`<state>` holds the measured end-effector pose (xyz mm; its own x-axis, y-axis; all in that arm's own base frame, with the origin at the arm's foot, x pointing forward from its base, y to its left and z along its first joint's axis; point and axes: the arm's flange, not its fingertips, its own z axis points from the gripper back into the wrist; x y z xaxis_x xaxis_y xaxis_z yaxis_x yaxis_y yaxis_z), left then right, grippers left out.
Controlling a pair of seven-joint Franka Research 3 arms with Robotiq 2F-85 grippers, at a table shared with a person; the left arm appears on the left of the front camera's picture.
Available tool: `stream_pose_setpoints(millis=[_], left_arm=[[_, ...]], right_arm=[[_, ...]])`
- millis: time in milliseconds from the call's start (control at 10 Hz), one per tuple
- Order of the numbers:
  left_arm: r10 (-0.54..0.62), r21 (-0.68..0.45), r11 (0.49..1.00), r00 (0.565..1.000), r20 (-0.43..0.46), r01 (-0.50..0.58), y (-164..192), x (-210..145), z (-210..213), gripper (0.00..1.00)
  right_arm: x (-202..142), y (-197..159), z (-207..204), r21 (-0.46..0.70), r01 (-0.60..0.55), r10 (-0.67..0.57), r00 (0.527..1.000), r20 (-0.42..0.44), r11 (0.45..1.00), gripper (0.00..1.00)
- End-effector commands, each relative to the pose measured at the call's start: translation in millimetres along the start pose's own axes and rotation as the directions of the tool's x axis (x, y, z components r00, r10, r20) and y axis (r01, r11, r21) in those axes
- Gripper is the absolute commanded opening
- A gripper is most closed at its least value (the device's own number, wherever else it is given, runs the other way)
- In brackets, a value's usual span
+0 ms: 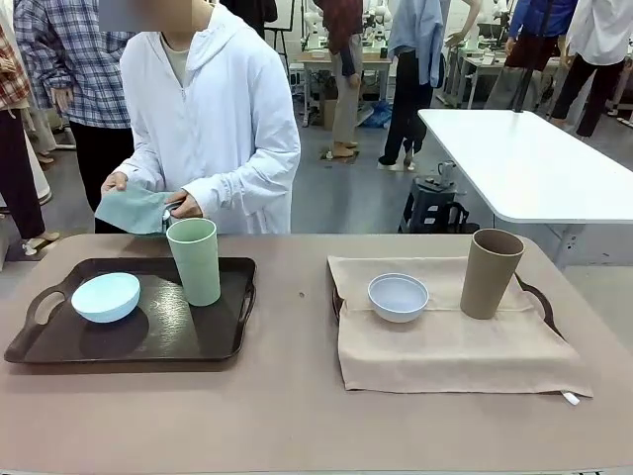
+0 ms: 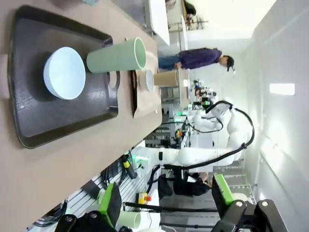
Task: Set up a tray with a mat and arrange the tableware.
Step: Pick up the Picnic Bowl and Reusable plastic cup from the Handle tray in front of the human's position and hold them in the air.
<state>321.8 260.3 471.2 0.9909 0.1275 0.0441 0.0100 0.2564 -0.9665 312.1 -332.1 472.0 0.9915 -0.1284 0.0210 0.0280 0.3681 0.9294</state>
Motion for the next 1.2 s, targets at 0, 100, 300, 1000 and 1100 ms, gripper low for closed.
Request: stream_pose_setpoints(millis=[0, 100, 300, 1000, 1100], left_arm=[[-0.039, -0.046, 0.998, 0.996, 0.075, 0.042, -6, -12, -5, 1.0], [-0.036, -0.049, 0.998, 0.996, 0.082, 0.04, -5, -13, 0, 1.0], [-0.027, 0.02, 0.999, 0.999, 0.038, 0.026, -12, -10, -10, 1.0], [-0.018, -0.034, 0.999, 0.998, 0.058, 0.02, -5, -12, 7, 1.0], [-0.018, -0.034, 0.999, 0.998, 0.058, 0.02, -5, -12, 7, 1.0]], right_arm=[[5, 2, 7, 0.047, 0.03, -0.03, 0.999, 0.011, 0.998, 1.0], [6, 1, 6, 0.049, 0.035, -0.035, 0.999, 0.011, 0.998, 1.0], [13, 3, -2, 0.007, 0.058, -0.057, 0.998, -0.023, 0.998, 1.0], [-1, -4, 3, 0.025, 0.019, -0.02, 1.0, 0.006, 0.999, 1.0], [-1, -4, 3, 0.025, 0.019, -0.02, 1.0, 0.006, 0.999, 1.0]])
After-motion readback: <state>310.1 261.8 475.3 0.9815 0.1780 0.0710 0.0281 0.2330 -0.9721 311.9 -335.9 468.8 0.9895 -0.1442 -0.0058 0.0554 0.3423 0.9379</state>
